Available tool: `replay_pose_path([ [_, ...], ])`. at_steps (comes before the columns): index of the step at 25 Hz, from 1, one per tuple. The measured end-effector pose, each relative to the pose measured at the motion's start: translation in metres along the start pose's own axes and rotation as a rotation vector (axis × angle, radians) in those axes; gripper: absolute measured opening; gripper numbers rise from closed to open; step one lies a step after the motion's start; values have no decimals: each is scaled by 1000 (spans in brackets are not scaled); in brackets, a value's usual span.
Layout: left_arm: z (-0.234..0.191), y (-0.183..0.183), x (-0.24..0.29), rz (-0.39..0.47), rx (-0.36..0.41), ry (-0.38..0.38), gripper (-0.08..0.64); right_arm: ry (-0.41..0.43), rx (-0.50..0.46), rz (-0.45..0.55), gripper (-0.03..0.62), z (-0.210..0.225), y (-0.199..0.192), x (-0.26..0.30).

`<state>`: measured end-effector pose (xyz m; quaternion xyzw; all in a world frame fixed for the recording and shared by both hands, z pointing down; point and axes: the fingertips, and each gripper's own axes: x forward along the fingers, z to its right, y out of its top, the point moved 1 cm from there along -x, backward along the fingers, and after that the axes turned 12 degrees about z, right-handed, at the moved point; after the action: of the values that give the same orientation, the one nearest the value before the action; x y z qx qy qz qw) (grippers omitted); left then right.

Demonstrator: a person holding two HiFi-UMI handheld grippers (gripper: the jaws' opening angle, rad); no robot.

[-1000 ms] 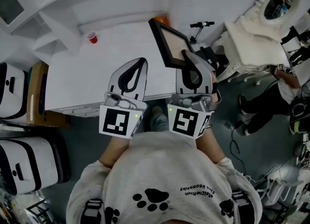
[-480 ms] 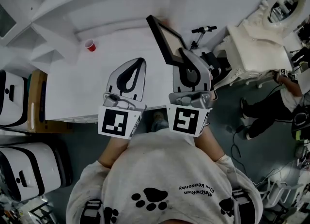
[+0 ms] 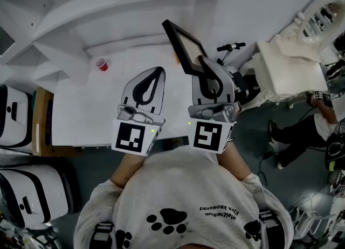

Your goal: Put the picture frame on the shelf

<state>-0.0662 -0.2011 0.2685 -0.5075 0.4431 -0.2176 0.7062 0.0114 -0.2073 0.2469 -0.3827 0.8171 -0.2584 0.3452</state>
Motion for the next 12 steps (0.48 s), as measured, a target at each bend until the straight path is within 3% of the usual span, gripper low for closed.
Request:
replay_pose_path([
  [12, -19, -17, 51, 20, 24, 54, 20, 40, 7, 63, 46, 24, -31, 50],
])
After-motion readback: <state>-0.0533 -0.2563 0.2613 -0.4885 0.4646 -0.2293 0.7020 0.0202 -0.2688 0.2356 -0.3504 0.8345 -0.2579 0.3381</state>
